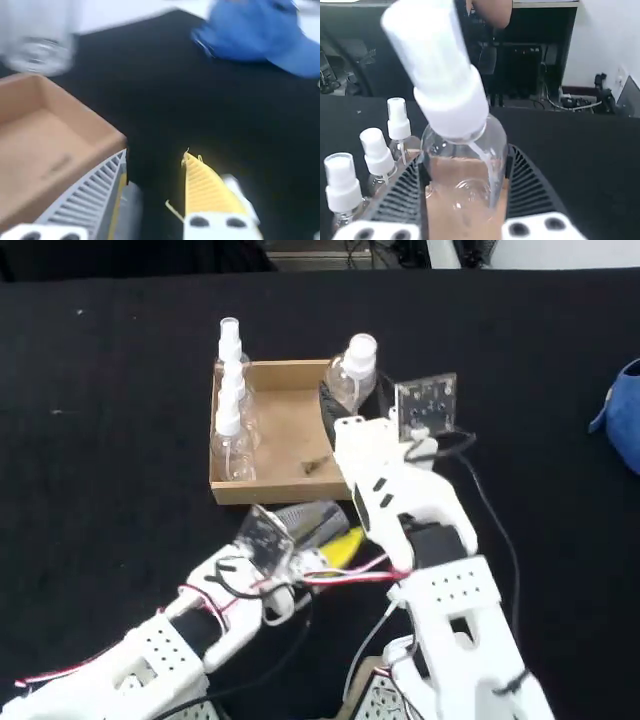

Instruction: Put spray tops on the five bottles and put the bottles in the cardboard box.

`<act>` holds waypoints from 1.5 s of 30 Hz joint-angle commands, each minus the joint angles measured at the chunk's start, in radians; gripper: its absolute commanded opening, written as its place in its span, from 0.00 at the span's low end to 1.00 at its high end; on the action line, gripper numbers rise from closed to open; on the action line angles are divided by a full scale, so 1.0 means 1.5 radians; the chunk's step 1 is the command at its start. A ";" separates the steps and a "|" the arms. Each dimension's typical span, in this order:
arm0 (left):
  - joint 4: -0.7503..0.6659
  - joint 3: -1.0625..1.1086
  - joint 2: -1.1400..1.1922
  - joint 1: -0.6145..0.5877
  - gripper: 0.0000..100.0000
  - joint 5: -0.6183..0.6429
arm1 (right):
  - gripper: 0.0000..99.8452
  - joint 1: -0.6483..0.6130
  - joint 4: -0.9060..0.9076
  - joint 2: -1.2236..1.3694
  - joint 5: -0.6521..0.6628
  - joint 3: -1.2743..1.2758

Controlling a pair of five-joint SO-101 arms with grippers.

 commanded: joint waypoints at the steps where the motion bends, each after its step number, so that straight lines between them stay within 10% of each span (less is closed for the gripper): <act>1: 0.038 0.015 -0.013 0.081 0.03 -0.001 | 0.01 0.016 -0.025 0.072 -0.005 -0.074; 18: 0.041 0.015 -0.012 0.107 0.03 -0.001 | 0.01 0.038 -0.283 0.359 -0.005 -0.120; 45: 0.041 0.015 -0.012 0.107 0.03 -0.001 | 0.01 0.040 -0.287 0.635 -0.005 -0.290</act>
